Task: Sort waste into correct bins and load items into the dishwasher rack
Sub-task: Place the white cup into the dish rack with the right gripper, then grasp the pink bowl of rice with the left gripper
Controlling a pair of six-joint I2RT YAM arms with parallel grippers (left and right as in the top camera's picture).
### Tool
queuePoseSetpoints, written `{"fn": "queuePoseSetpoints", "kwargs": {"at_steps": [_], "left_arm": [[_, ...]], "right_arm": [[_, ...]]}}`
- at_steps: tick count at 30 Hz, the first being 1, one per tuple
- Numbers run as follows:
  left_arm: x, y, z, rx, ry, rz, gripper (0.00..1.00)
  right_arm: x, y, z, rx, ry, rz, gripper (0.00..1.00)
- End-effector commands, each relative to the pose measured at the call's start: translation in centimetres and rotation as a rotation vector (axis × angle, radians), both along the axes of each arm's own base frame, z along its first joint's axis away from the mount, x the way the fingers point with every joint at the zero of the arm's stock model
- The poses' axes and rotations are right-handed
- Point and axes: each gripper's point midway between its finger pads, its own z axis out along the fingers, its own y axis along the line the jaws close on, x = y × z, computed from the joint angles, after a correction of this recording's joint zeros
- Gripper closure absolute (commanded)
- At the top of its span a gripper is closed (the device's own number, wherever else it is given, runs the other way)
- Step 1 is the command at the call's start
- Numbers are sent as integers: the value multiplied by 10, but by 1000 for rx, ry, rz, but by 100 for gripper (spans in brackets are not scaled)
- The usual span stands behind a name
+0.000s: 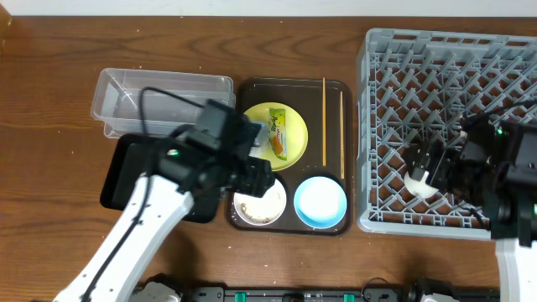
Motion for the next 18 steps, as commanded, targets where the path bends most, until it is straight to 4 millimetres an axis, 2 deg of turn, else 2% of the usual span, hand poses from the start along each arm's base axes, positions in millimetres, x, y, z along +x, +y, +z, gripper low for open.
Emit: {"fn": "queuePoseSetpoints", "kwargs": {"at_steps": [1,4,8,12,15,18], "left_arm": [[7,3,-39,154,11,52,43],[2,-21,-68,176,61,20,51],[-6,-44,-100,226,106,-4,53],[-2,-33,-126,356,121,148,58],[6,-26,-134,397,108,235,58],[14,-26,-138,406,80,248,60]], "right_arm": [[-4,10,19,23,-74,70,12],[-7,11,22,20,-87,70,11],[-9,11,20,23,-75,70,11],[-11,12,17,26,-57,69,11],[-14,12,15,28,-45,69,11],[-15,12,14,30,-38,69,11]]}}
